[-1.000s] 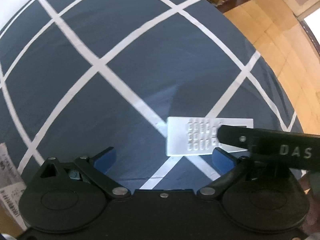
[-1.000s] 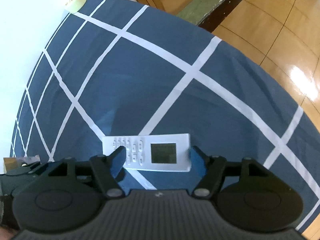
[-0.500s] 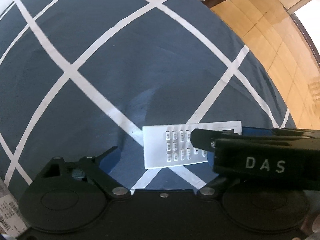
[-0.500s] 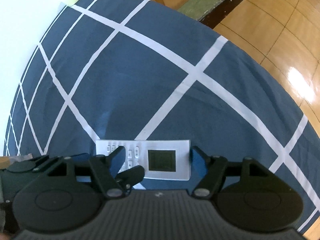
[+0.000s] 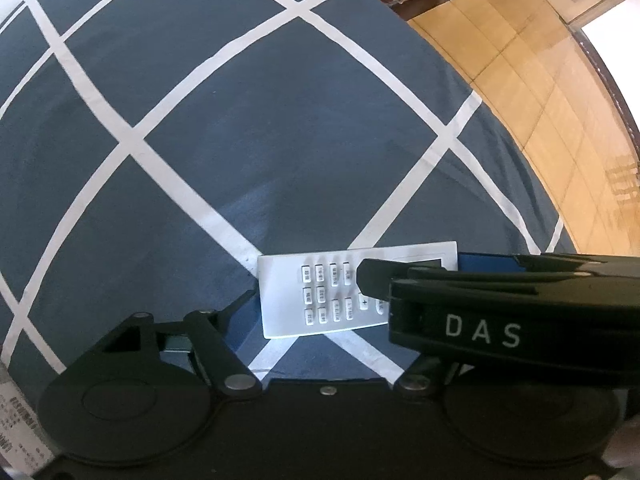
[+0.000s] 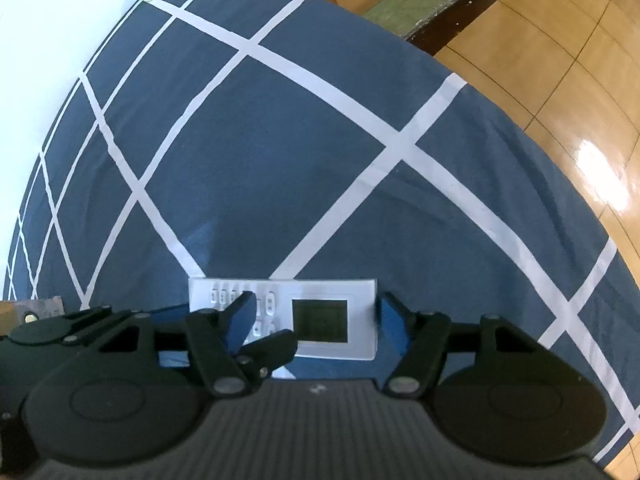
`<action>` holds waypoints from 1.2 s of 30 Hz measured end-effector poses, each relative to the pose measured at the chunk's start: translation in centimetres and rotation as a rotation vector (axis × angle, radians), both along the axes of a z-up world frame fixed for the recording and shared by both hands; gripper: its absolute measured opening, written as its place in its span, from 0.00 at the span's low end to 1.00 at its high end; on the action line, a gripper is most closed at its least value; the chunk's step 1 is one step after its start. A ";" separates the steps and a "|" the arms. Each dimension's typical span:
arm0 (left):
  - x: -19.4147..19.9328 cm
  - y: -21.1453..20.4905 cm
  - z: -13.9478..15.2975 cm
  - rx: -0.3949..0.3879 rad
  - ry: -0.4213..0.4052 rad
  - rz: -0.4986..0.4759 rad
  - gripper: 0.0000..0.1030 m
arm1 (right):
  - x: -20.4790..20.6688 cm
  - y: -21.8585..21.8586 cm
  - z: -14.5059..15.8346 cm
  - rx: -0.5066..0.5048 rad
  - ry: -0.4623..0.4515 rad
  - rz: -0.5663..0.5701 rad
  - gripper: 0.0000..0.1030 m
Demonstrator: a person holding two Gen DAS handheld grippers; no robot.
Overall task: Organize objects
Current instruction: 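Lift the remote with the right gripper and carry it over the box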
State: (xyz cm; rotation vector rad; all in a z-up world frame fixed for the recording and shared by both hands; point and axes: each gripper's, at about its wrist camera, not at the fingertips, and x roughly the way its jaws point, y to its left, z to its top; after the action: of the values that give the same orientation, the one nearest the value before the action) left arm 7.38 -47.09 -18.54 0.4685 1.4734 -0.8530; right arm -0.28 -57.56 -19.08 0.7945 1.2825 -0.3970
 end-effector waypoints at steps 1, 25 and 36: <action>0.0 0.2 0.2 0.001 -0.004 0.003 0.71 | 0.0 0.1 0.1 0.001 -0.004 0.003 0.64; 1.4 12.1 10.3 -0.056 -0.140 0.294 0.70 | 4.8 10.2 9.8 -0.046 -0.154 0.316 0.64; 2.0 21.4 13.4 -0.085 -0.185 0.471 0.70 | 6.8 19.1 13.5 -0.072 -0.212 0.487 0.64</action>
State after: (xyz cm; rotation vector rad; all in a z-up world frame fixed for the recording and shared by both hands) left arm 9.35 -25.64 -5.18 0.1206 1.2968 -0.4812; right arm 6.57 -38.42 -5.56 0.4281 1.2067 0.0335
